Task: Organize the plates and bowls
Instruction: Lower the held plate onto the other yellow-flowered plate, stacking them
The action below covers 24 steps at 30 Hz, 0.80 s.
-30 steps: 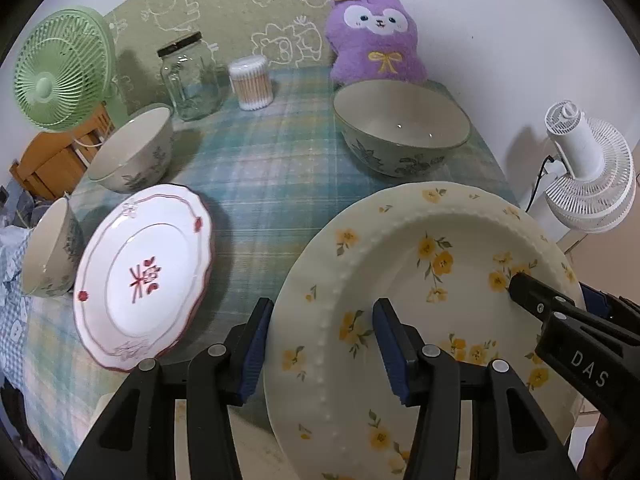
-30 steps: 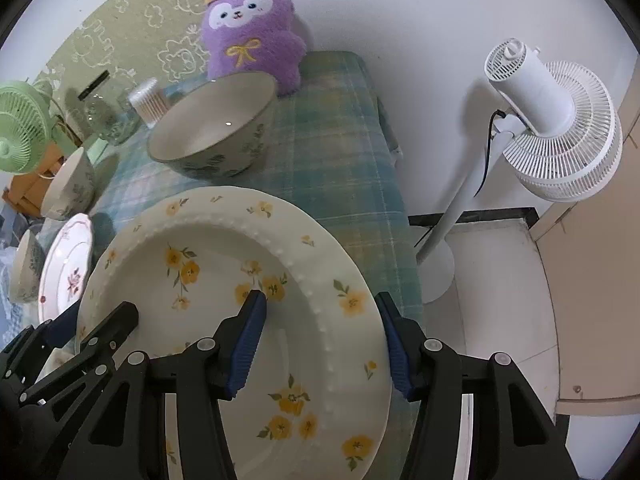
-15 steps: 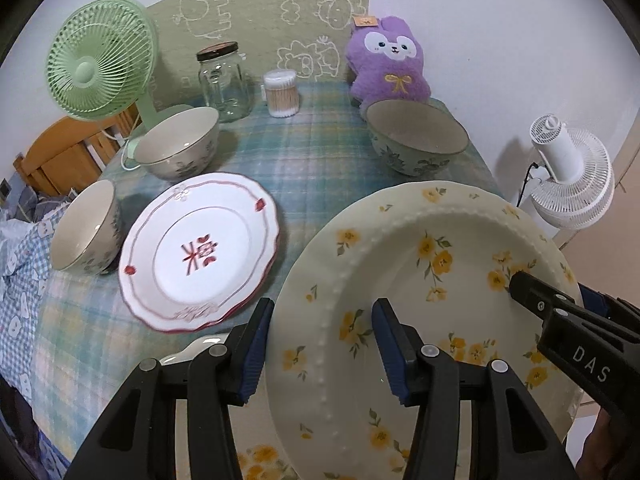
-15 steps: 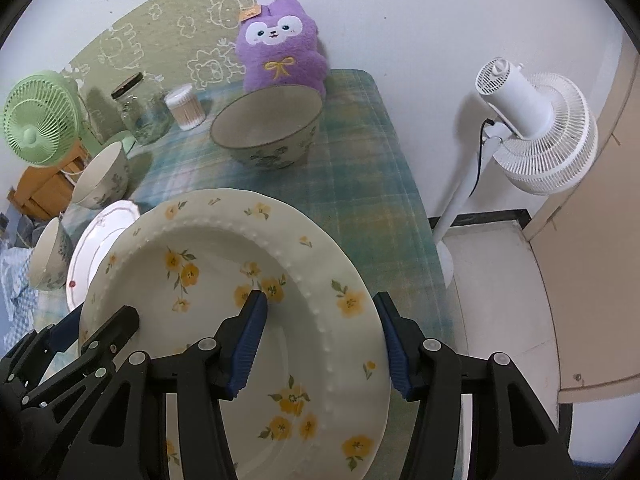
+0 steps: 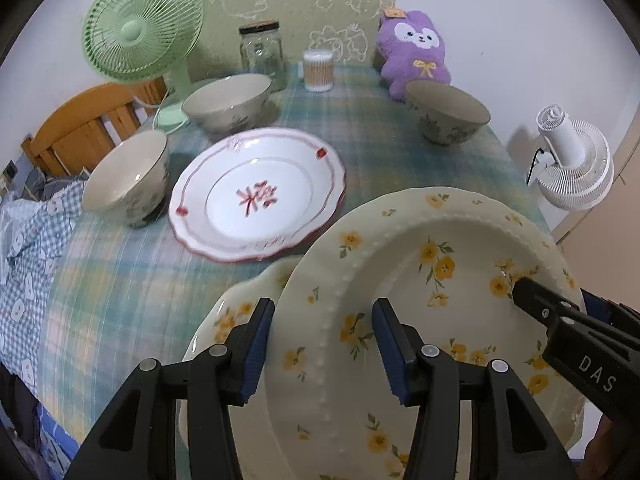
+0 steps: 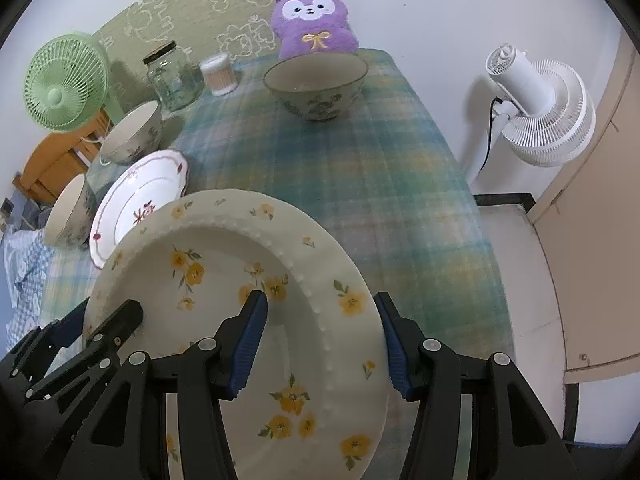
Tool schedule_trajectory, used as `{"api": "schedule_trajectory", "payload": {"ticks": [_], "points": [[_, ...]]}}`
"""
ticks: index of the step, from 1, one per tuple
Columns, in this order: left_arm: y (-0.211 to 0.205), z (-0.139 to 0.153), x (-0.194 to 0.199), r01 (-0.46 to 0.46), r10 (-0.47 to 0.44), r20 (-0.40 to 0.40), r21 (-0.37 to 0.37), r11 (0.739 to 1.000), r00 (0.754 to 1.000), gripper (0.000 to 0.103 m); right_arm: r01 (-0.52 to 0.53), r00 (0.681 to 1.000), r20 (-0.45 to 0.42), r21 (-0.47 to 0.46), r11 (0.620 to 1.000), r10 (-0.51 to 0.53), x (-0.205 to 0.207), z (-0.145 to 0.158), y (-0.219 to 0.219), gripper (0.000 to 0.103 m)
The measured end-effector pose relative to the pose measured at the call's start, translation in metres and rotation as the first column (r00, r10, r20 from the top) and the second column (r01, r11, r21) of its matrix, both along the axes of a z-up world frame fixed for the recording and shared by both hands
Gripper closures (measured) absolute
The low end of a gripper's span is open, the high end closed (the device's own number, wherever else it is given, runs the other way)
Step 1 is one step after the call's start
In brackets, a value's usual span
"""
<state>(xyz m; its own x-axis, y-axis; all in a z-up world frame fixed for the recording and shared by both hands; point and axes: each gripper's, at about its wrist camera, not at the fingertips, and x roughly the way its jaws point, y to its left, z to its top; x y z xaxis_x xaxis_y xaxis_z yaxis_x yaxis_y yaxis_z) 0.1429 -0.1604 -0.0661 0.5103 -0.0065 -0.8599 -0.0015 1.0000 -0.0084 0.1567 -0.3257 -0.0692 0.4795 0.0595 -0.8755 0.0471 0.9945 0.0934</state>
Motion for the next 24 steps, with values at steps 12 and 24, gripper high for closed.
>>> {"api": "schedule_trajectory", "payload": {"ticks": [12,24], "points": [[0.025,-0.018,-0.025,0.007,-0.007,-0.035,0.002,1.000,0.999,0.052,0.005,1.000,-0.027,-0.009,1.000,-0.005,-0.030,-0.016,0.028,0.045],[0.041,-0.034,-0.032,-0.008,0.009,-0.066,0.011,1.000,0.998,0.051,-0.001,0.998,-0.060,-0.020,1.000,-0.001,-0.036,-0.032,0.046,0.045]]}}
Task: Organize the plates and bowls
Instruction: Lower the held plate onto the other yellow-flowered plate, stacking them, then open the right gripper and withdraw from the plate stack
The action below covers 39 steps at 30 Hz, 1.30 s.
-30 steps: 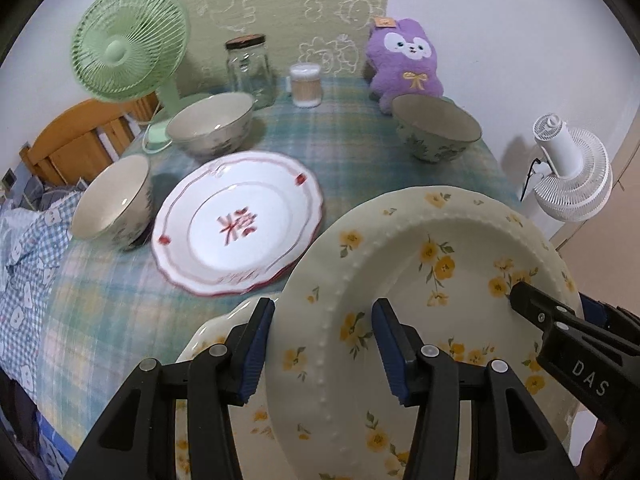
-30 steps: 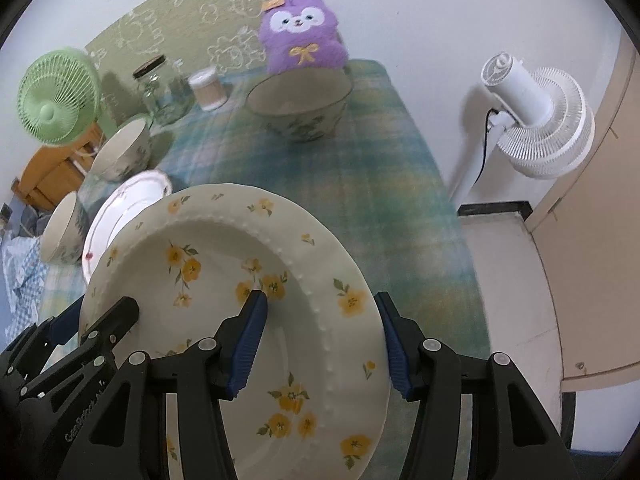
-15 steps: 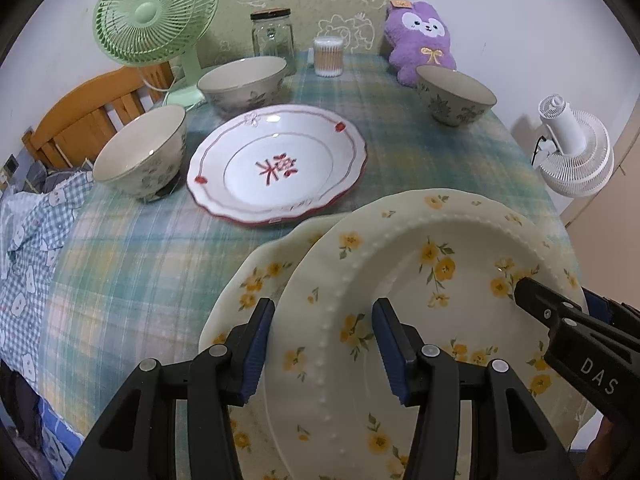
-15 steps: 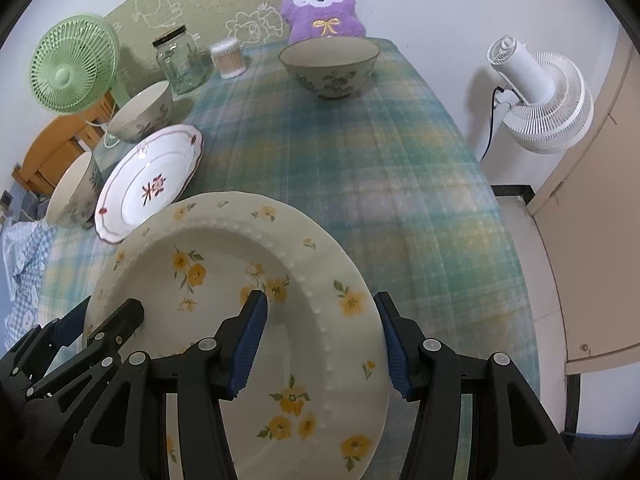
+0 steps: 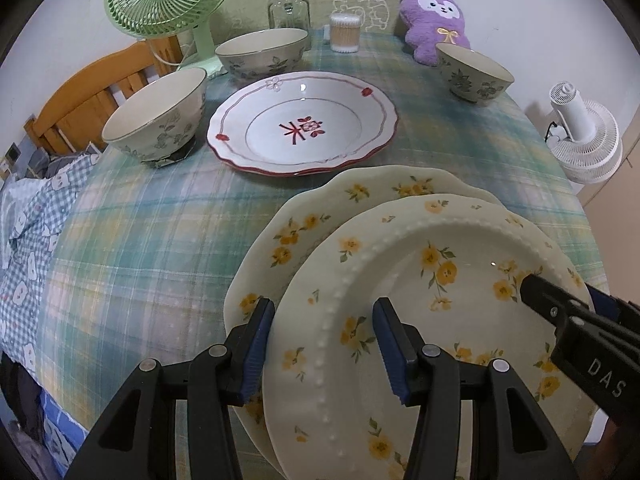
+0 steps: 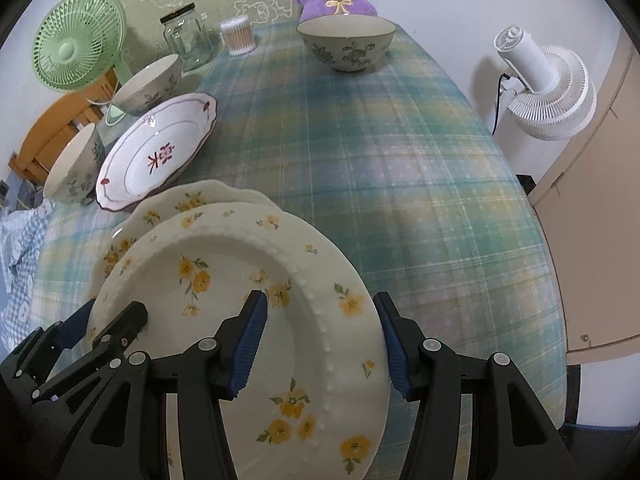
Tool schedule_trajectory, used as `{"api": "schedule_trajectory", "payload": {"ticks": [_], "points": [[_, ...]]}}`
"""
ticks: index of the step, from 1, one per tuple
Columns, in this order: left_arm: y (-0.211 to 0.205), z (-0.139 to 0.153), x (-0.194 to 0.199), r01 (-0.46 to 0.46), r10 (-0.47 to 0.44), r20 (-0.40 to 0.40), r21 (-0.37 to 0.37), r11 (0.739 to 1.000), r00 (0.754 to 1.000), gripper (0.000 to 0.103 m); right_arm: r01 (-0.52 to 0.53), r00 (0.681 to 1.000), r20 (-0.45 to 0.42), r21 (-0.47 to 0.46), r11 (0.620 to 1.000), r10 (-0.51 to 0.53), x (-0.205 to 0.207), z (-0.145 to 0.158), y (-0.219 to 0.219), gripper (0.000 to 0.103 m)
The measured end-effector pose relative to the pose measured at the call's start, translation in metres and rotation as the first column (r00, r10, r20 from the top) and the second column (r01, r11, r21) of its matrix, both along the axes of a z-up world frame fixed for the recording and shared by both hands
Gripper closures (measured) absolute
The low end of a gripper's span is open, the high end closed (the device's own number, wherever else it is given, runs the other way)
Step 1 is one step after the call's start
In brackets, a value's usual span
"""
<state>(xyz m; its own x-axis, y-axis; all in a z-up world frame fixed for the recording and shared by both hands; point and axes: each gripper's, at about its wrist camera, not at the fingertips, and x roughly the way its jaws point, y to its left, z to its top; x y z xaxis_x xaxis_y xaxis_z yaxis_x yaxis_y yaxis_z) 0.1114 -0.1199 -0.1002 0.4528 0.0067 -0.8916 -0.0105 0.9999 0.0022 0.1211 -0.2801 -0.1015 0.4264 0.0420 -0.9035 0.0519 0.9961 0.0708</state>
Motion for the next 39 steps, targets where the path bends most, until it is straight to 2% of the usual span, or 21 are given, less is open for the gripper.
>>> {"api": "schedule_trajectory", "payload": {"ticks": [9,16,21,24,26,29,39], "points": [[-0.001,0.000,0.001,0.017,-0.018,0.035,0.030,0.999,0.999,0.049,-0.005,1.000,-0.014,-0.024,1.000,0.005,0.001,-0.008,0.004,0.045],[-0.003,0.000,0.002,0.035,-0.036,0.025,0.045,0.998,0.999,0.046,0.001,1.000,-0.008,-0.019,1.000,-0.001,-0.001,-0.009,0.003,0.046],[-0.004,0.006,-0.002,0.046,-0.048,0.030,0.050,0.998,0.998,0.035,-0.016,1.000,-0.006,-0.047,0.999,0.015,-0.006,-0.003,0.007,0.047],[-0.004,0.010,-0.005,0.054,-0.056,0.034,0.048,0.997,0.998,0.033,-0.016,1.000,-0.004,-0.052,0.999,0.016,-0.012,0.001,0.008,0.047],[-0.004,0.010,-0.007,0.061,-0.062,0.029,0.046,0.997,0.998,0.033,-0.014,1.000,0.003,-0.059,0.998,0.014,-0.015,0.002,0.009,0.057],[-0.003,0.009,-0.009,0.071,-0.072,0.026,0.049,0.996,0.997,0.033,0.004,1.000,0.005,-0.073,0.997,-0.004,-0.016,0.000,0.007,0.063],[0.000,0.009,-0.010,0.081,-0.083,0.036,0.050,0.995,0.996,0.029,0.017,1.000,0.016,-0.066,0.998,-0.016,-0.012,-0.003,0.014,0.062]]}}
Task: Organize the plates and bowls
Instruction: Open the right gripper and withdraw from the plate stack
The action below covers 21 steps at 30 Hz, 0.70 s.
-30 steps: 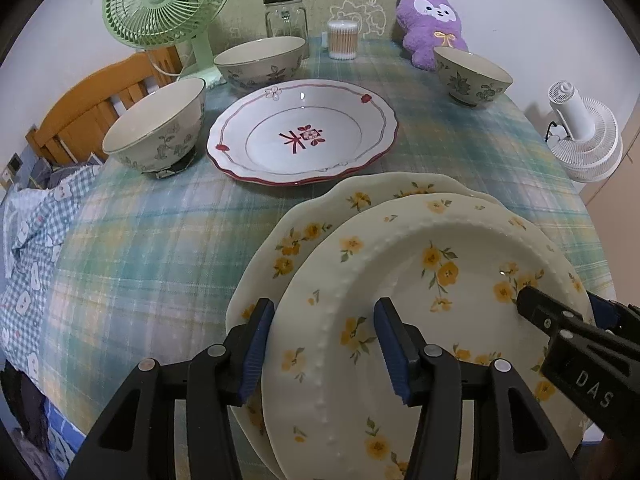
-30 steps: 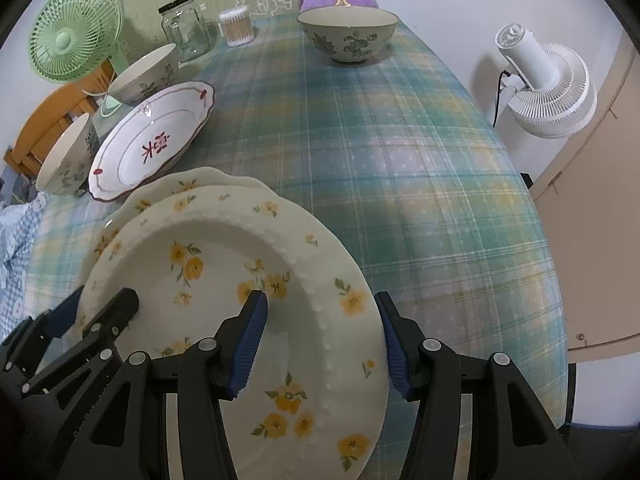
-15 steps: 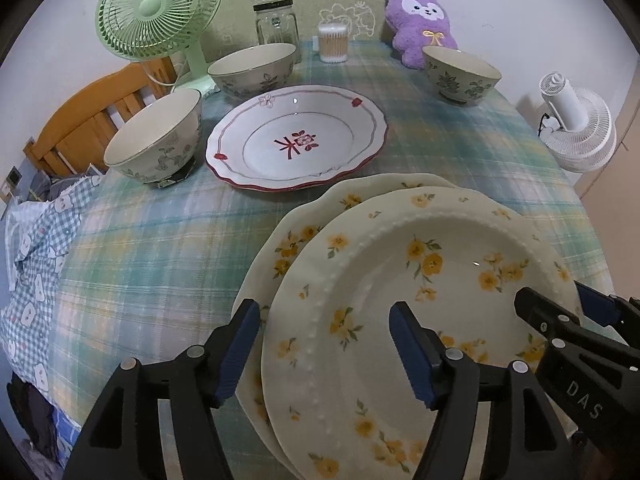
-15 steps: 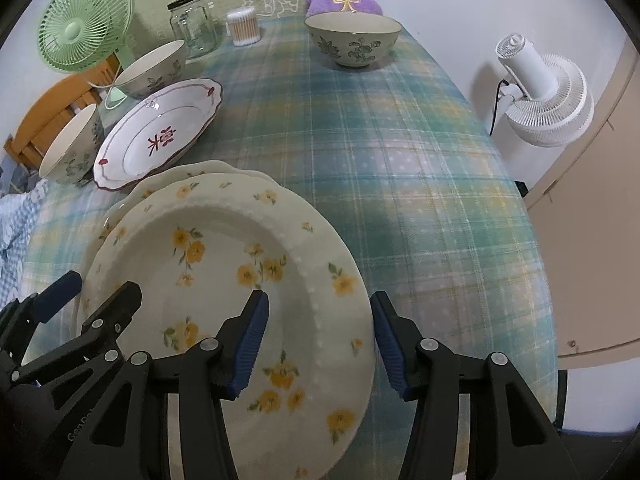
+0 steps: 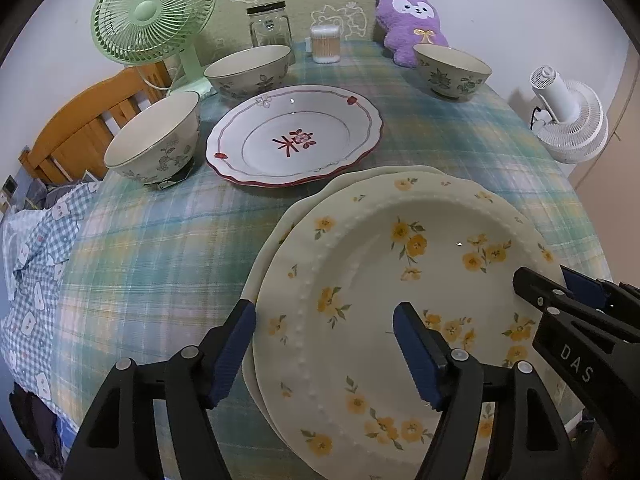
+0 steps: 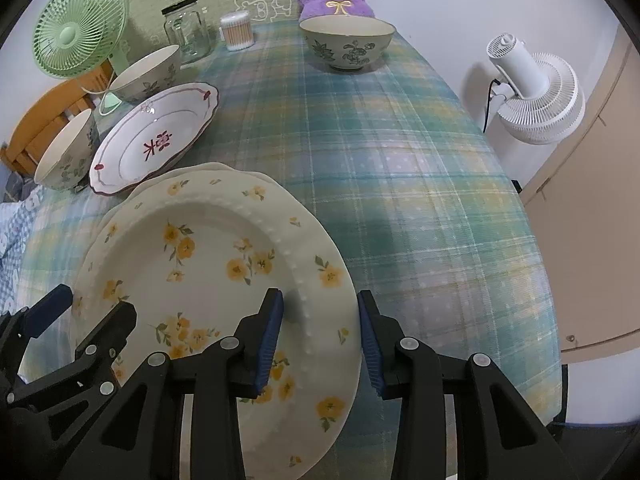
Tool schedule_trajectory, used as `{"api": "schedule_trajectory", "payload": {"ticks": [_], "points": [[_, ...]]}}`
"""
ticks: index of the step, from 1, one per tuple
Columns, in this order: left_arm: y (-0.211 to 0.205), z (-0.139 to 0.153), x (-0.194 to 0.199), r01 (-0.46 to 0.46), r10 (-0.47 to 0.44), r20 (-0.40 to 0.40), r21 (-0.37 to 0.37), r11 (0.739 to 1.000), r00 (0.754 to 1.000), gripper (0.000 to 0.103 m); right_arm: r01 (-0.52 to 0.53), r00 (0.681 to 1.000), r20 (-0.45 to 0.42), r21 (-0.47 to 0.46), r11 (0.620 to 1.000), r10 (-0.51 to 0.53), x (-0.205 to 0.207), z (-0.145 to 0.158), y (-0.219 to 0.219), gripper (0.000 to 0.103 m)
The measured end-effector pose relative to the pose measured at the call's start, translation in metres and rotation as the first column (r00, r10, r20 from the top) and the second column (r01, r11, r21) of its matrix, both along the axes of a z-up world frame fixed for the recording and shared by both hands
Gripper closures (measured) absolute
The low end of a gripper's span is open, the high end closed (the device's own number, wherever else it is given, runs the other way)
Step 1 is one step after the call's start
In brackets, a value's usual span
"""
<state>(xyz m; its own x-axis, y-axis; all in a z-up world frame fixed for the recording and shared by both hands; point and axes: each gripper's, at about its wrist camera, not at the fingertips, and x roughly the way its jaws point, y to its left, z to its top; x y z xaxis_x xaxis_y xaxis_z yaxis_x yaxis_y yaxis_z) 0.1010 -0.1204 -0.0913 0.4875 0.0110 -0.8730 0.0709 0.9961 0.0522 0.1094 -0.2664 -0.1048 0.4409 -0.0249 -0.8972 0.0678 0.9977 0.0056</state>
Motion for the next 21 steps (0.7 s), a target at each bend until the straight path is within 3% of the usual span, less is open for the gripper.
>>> {"api": "schedule_trajectory", "payload": {"ticks": [9,10,11,14,21], "points": [[0.006,0.004,0.003,-0.020,0.020,-0.001,-0.019,1.000,1.000,0.025,0.022,1.000,-0.022,0.003,1.000,-0.022,0.009,0.000,0.003,0.059],[0.007,0.006,0.003,-0.023,0.023,0.002,-0.023,0.999,1.000,0.023,0.022,1.000,-0.020,0.002,1.000,-0.022,0.010,0.001,0.005,0.055],[0.008,0.009,0.002,-0.026,0.026,0.006,-0.024,0.999,1.000,0.021,0.018,1.000,-0.013,0.002,1.000,-0.018,0.010,0.006,0.007,0.041],[0.013,0.018,0.001,-0.037,0.038,0.026,-0.024,0.999,0.999,0.019,0.017,0.999,0.035,-0.007,1.000,-0.017,0.009,0.019,0.011,0.030],[0.025,0.053,0.002,0.000,0.006,0.088,-0.065,0.998,0.996,0.018,-0.005,0.993,0.117,0.006,1.000,0.004,0.010,0.060,0.026,0.027]]}}
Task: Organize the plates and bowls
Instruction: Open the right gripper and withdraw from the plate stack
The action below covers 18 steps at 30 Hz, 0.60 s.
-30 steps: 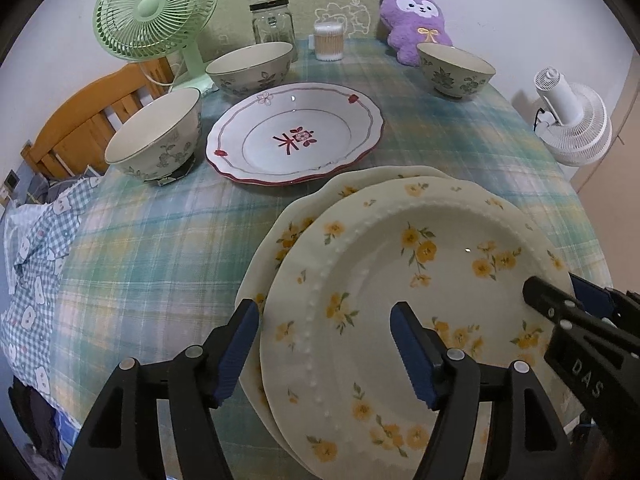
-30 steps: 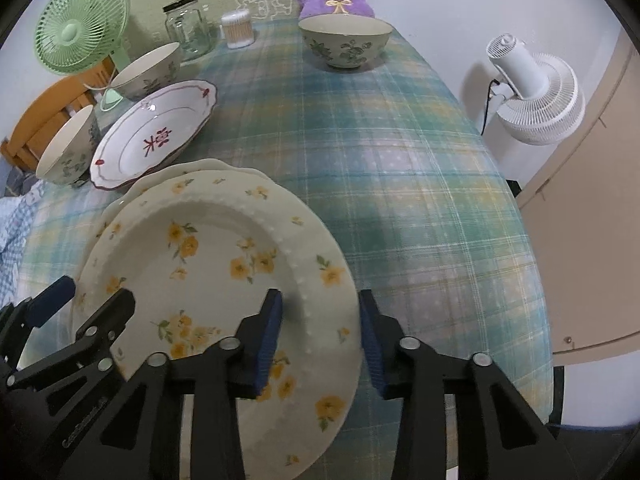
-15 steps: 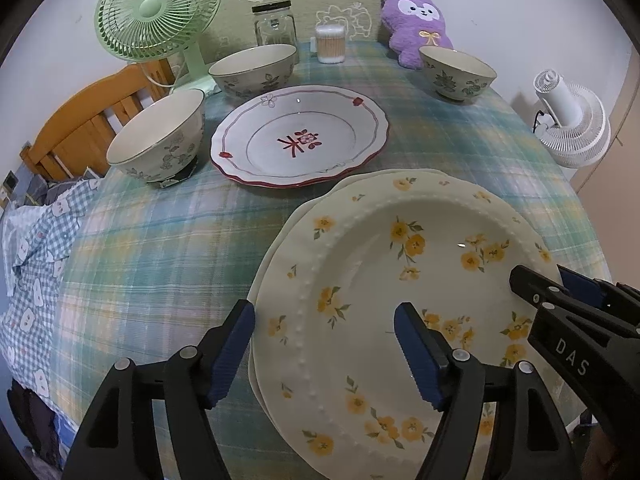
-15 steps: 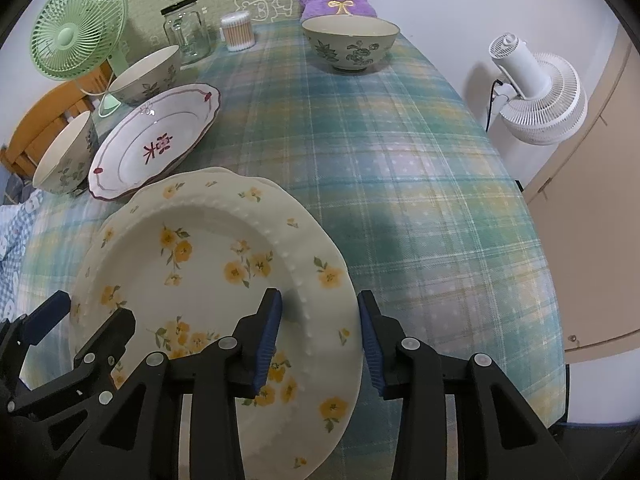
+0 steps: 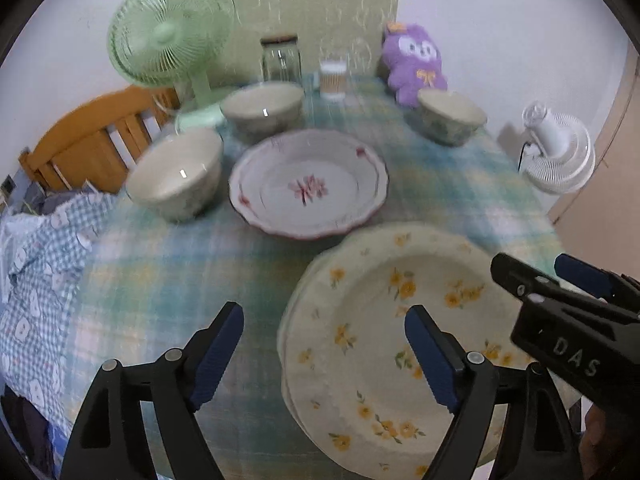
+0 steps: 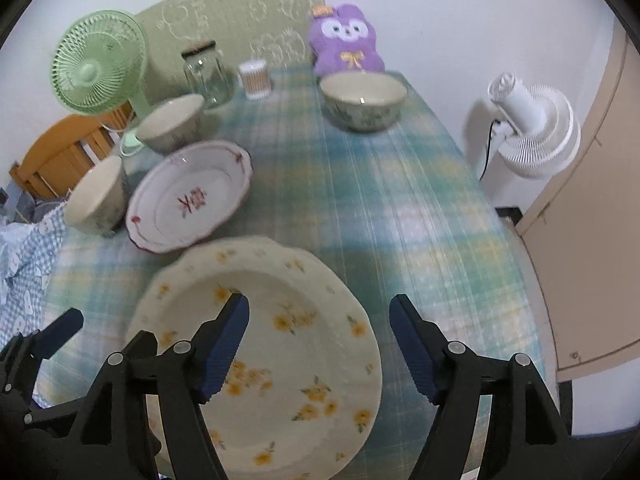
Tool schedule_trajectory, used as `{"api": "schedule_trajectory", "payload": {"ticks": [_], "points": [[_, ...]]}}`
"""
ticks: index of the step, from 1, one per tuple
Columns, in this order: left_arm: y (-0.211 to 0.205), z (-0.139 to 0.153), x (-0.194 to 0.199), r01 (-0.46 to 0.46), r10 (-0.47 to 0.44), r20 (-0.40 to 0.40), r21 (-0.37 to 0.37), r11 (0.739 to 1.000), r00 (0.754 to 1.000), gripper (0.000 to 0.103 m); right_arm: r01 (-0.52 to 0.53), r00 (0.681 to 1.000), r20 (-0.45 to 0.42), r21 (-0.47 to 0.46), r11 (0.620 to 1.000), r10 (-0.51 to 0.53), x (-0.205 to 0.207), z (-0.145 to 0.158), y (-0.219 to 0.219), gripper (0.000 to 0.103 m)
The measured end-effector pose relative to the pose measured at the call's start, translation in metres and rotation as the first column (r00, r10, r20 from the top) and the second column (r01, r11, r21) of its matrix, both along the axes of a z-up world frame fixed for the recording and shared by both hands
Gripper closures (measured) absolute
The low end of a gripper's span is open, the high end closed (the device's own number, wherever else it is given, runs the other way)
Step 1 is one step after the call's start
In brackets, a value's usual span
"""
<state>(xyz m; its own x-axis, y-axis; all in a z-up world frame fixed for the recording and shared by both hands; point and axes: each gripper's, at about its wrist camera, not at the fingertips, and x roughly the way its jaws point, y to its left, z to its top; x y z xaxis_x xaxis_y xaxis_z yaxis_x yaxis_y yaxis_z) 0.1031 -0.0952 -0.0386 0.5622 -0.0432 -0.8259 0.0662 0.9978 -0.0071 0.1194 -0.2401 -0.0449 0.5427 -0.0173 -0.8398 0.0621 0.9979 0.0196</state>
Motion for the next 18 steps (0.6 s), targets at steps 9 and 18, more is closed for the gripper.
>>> {"api": "schedule_trajectory", "payload": {"ticks": [9,18], "points": [[0.014,0.039,0.006,-0.070,0.067,0.095,0.027,0.997,0.993,0.010,-0.057,0.993,0.103,-0.019,0.998,0.059,0.005,0.045,0.025,0.027],[0.021,0.038,0.043,-0.125,0.126,0.090,-0.009,0.992,0.988,0.010,-0.142,0.983,0.116,-0.009,0.990,0.142,0.046,0.050,0.039,0.027]]}}
